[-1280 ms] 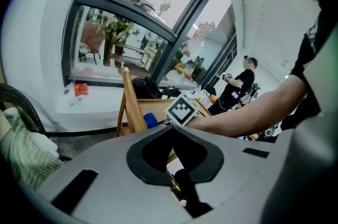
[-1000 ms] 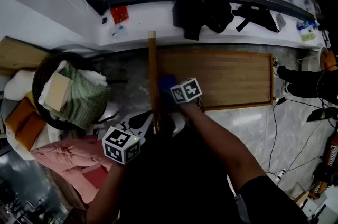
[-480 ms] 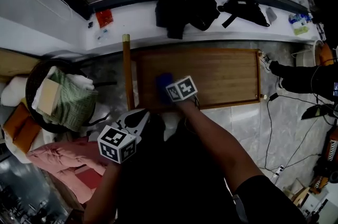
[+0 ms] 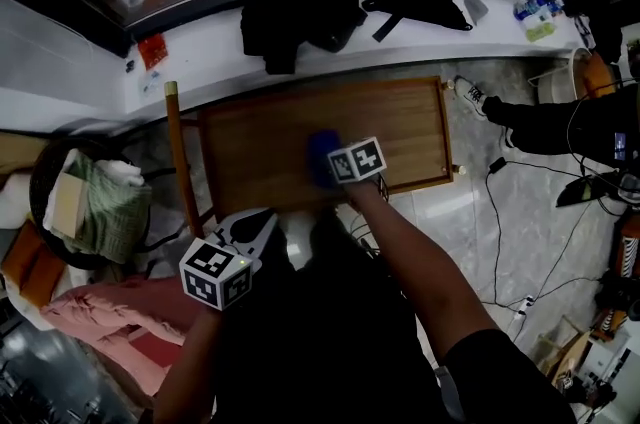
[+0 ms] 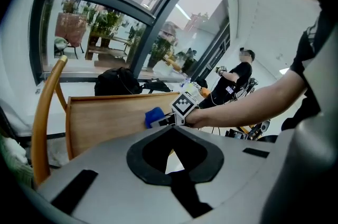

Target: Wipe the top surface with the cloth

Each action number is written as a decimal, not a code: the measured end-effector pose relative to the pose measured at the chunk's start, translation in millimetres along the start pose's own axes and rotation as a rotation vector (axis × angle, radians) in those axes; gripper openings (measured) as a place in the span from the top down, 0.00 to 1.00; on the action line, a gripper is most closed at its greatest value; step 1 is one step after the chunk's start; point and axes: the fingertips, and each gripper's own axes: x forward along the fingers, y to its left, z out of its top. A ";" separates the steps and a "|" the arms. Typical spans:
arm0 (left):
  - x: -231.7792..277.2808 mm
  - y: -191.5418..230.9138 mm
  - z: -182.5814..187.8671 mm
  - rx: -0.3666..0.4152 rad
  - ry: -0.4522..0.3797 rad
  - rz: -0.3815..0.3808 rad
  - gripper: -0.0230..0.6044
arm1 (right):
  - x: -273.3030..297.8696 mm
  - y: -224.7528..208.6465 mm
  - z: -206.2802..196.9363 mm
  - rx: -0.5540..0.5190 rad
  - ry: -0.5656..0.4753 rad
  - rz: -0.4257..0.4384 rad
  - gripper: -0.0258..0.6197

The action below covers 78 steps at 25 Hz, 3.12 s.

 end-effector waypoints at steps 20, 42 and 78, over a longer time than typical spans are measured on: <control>101.5 -76.4 19.4 0.036 0.015 -0.088 0.95 | -152.5 -180.0 -31.7 0.075 -0.084 -0.244 0.87; 21.5 -15.5 22.4 -0.011 -0.066 -0.032 0.95 | -206.9 -200.3 -10.2 0.294 -0.309 -0.458 0.87; -95.1 75.9 -45.0 -0.122 -0.072 0.073 0.95 | 105.4 156.0 -7.1 -0.051 0.113 0.128 0.87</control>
